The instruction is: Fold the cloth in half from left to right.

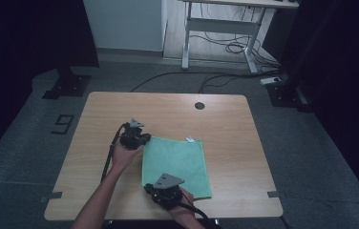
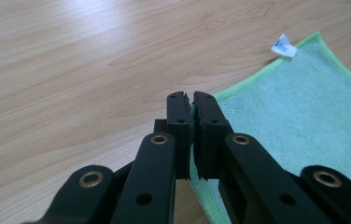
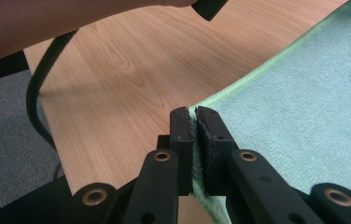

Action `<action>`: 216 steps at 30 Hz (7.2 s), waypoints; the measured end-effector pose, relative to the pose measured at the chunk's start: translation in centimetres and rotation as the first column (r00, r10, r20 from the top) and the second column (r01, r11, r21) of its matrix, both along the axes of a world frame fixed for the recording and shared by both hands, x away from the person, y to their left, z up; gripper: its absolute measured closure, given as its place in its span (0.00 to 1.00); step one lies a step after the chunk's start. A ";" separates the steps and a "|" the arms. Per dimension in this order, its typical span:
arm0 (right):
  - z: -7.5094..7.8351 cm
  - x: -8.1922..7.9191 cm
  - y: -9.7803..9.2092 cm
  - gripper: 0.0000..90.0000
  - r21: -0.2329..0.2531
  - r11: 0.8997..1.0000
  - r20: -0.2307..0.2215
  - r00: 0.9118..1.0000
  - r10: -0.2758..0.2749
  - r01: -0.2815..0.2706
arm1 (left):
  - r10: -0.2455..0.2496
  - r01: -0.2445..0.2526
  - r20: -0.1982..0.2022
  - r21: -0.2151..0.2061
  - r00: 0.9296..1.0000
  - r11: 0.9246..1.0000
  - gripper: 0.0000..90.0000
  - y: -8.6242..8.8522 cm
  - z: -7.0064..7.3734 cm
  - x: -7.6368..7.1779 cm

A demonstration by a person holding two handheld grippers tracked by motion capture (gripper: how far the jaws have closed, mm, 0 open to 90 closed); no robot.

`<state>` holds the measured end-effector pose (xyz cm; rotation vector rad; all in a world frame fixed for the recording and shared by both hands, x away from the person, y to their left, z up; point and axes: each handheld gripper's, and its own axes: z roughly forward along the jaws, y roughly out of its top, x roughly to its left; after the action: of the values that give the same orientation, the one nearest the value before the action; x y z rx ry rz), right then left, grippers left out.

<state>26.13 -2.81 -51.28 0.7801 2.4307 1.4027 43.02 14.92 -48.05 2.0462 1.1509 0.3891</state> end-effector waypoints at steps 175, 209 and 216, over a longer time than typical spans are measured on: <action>-3.2 7.5 -10.1 0.68 -0.106 0.966 -0.112 0.963 -0.246 0.234 | -0.175 0.182 -0.117 0.054 0.978 0.982 0.79 -7.5 -5.3 1.5; -3.6 7.7 -3.4 0.53 -0.174 0.976 -0.043 0.989 -0.142 0.132 | -0.161 0.162 -0.147 -0.003 0.976 0.987 0.80 -7.0 -5.4 1.9; -3.8 5.4 -4.3 0.53 -0.147 0.983 -0.038 0.992 -0.117 0.110 | -0.159 0.159 -0.143 -0.013 0.977 0.987 0.81 -6.9 -5.5 1.9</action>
<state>31.50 -7.12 -55.11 0.9095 2.4474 1.1655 44.91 7.97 -53.51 2.1764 1.0604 0.1637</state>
